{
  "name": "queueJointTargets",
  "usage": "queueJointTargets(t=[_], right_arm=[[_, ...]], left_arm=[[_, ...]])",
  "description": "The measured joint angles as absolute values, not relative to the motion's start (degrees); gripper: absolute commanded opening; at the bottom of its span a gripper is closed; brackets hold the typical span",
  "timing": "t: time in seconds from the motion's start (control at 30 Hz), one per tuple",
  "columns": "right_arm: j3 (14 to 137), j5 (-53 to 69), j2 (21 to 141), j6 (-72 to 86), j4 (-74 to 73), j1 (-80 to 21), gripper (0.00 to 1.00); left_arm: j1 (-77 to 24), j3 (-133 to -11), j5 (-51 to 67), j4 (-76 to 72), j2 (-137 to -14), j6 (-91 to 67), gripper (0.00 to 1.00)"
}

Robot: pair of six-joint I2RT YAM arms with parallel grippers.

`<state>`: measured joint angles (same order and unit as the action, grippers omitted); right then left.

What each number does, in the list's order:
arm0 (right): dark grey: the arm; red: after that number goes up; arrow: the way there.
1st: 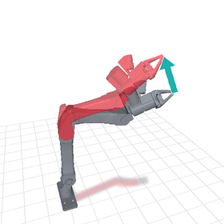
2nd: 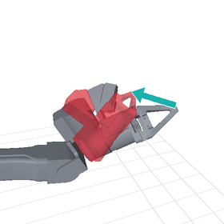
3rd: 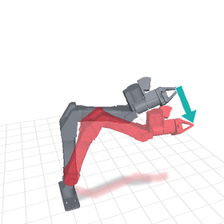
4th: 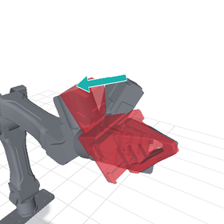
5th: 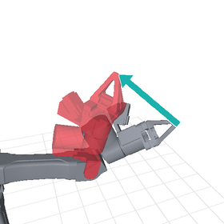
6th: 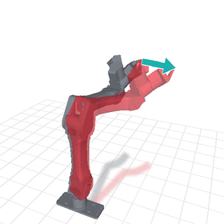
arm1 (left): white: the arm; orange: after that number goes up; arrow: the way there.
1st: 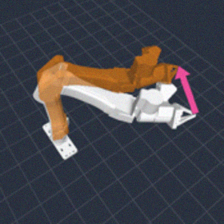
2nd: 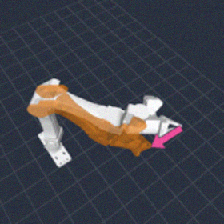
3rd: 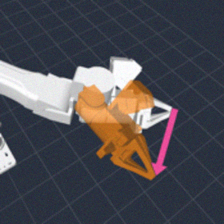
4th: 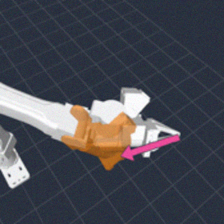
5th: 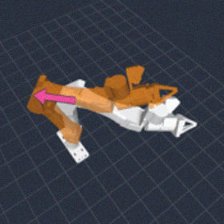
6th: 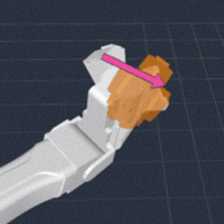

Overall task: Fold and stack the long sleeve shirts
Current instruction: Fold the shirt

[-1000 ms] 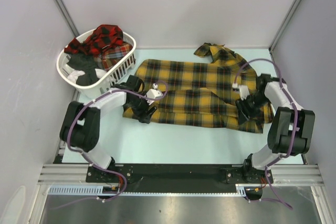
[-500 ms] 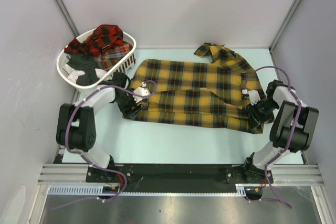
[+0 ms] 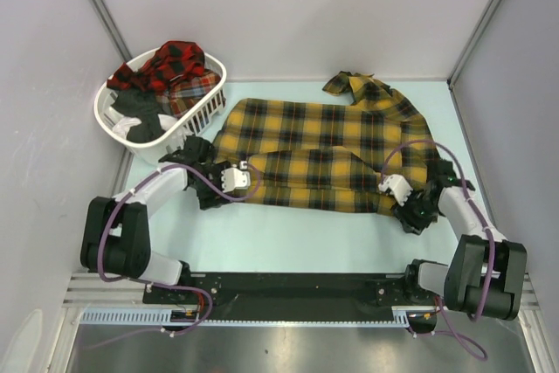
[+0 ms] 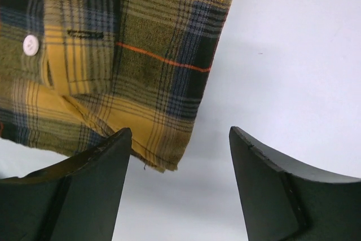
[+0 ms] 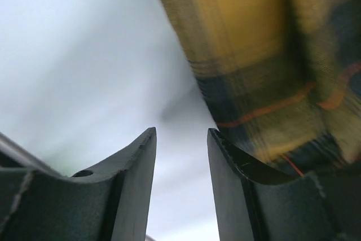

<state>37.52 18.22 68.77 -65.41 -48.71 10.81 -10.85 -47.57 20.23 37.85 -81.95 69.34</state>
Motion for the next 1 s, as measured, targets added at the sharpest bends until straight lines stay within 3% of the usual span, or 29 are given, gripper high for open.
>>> queueJointTargets(t=[0.1,0.2,0.3,0.33,0.4,0.5,0.57,0.83,0.87,0.9,0.93,0.97,1.0], right_arm=[[33.6,15.9,68.8,-65.4,-43.3,8.0,0.45],[32.8,13.7,68.7,-65.3,-38.9,6.2,0.34],[32.2,11.1,69.2,-66.2,-32.7,5.8,0.19],[31.9,10.4,69.3,-66.5,-31.3,5.9,0.10],[31.1,8.9,69.3,-67.9,-28.7,6.5,0.02],[30.2,7.9,68.7,-70.3,-27.1,8.2,0.00],[30.1,8.6,68.1,-72.6,-28.4,10.1,0.00],[30.9,13.1,62.5,-83.0,-41.8,18.6,0.01],[31.4,13.5,61.4,-84.4,-44.6,19.2,0.08],[32.1,13.8,60.4,-85.7,-47.6,19.6,0.33],[32.8,14.0,59.7,-86.3,-50.0,19.7,0.42],[33.4,14.0,59.3,-86.6,-51.7,19.7,0.56],[34.7,13.6,59.3,-87.2,-54.4,20.0,0.62]], left_arm=[[-11.7,-46.4,19.1,35.6,-83.3,71.3,0.75],[-12.9,-43.8,17.1,32.8,-83.8,73.6,0.70],[-13.4,-42.7,15.2,30.0,-83.1,75.5,0.54],[-13.4,-42.5,14.8,29.4,-83.1,75.7,0.42],[-13.3,-42.0,13.6,27.6,-83.3,76.7,0.29],[-13.2,-41.8,12.4,26.6,-84.0,77.3,0.05],[-13.0,-41.8,12.4,26.9,-84.2,77.2,0.00],[-12.8,-41.8,16.8,35.7,-78.9,77.7,0.00],[-12.8,-41.8,17.0,37.1,-77.6,77.7,0.01],[-12.8,-41.6,17.1,38.5,-76.2,78.0,0.09],[-12.8,-41.3,17.1,39.5,-74.9,78.1,0.21],[-12.8,-40.9,17.1,40.6,-73.6,78.4,0.44],[-12.7,-40.5,16.9,42.4,-72.3,78.4,0.53]])
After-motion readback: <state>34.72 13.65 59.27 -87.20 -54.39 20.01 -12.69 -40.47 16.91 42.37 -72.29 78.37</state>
